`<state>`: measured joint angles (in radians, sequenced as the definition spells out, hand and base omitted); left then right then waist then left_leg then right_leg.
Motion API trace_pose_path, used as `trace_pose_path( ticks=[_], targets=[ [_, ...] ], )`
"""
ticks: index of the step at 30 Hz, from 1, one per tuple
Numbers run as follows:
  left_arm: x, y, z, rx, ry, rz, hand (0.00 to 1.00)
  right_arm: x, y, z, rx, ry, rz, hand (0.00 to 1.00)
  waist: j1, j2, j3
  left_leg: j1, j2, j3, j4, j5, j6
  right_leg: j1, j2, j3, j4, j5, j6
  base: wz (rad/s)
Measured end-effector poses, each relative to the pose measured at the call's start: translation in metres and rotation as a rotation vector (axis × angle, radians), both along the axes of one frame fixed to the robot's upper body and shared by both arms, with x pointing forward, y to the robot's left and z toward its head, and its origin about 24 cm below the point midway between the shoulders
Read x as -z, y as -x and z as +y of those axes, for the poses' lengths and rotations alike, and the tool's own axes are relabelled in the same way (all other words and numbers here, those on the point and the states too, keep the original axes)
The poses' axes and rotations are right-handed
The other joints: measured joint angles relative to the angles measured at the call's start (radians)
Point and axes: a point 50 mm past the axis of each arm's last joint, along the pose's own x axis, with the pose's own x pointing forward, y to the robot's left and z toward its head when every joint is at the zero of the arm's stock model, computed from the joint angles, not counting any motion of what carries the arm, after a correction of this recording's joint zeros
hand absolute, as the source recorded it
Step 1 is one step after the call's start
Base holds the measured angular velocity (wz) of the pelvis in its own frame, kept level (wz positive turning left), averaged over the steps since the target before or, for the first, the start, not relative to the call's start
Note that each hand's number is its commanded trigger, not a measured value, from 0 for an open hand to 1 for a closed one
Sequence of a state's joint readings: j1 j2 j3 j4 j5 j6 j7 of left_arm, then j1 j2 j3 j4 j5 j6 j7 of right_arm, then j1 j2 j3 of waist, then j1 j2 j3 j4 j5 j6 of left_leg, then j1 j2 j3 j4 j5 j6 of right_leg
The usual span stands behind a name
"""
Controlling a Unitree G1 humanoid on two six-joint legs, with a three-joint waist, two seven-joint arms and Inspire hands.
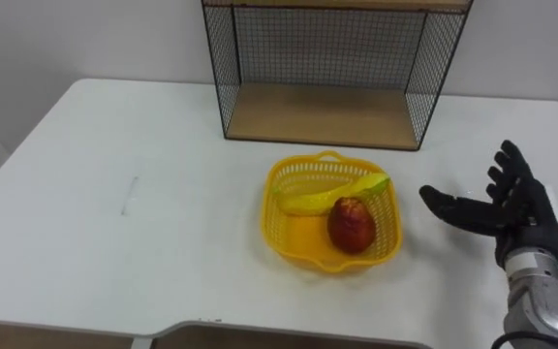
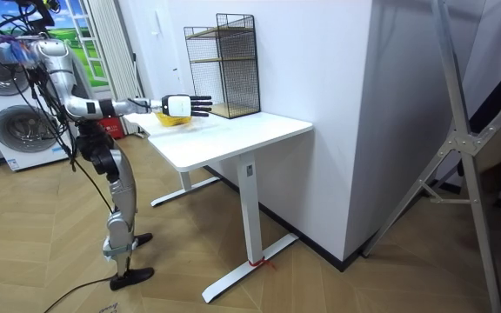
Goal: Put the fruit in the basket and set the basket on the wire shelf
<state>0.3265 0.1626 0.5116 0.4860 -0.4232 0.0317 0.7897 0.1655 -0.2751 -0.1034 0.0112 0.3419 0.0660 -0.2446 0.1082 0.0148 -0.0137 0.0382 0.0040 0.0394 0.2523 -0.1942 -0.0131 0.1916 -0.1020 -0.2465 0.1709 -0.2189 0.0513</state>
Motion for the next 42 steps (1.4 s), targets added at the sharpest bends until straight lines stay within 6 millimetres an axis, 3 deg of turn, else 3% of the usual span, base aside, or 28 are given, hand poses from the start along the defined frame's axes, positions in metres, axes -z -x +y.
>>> trace_pose_path(
  ticks=[3,9,17,27,34,42],
  targets=[
    [-0.037,-0.025,0.008,0.024,-0.211,-0.088,0.00,0.001,0.006,-0.003,0.017,0.006,0.006,0.00,0.011,0.003,0.0013,-0.001,0.000,0.000,0.005,0.000,0.000,-0.001,0.000,0.000,-0.002,0.000,0.000,0.00],
    [-0.091,-0.047,0.012,-0.023,-0.452,-0.252,0.00,-0.003,0.010,-0.013,0.076,0.051,0.000,0.00,0.011,0.010,-0.0014,0.000,0.000,0.000,0.006,0.000,0.000,-0.001,0.001,0.002,-0.001,0.000,0.000,0.00],
    [-0.133,-0.070,0.002,0.074,-0.630,-0.427,0.00,-0.008,0.011,-0.017,0.064,0.056,-0.038,0.00,-0.003,0.012,0.0062,-0.008,-0.001,-0.007,0.009,0.000,0.000,-0.003,0.001,-0.003,-0.002,0.000,0.000,0.03],
    [-0.135,-0.112,-0.042,0.459,-0.499,-0.626,0.00,0.005,0.013,0.006,-0.012,-0.040,-0.053,0.00,-0.034,0.012,0.0120,-0.010,-0.001,-0.008,0.015,0.000,0.000,-0.002,0.001,-0.004,0.000,0.001,0.001,0.00],
    [-0.125,-0.131,-0.069,0.701,-0.300,-0.734,0.00,0.018,0.019,0.016,-0.053,-0.188,-0.061,0.00,-0.057,0.006,0.0148,-0.011,0.000,-0.002,0.015,0.000,0.000,-0.005,0.002,-0.002,0.001,0.001,0.001,-0.02],
    [-0.111,-0.146,-0.112,0.960,-0.058,-0.843,0.00,0.025,0.016,0.048,-0.209,-0.293,-0.063,0.00,-0.059,0.002,0.0191,-0.009,0.004,0.015,0.014,0.000,0.000,-0.021,0.001,0.017,0.015,0.001,0.001,-0.07]
  ],
)
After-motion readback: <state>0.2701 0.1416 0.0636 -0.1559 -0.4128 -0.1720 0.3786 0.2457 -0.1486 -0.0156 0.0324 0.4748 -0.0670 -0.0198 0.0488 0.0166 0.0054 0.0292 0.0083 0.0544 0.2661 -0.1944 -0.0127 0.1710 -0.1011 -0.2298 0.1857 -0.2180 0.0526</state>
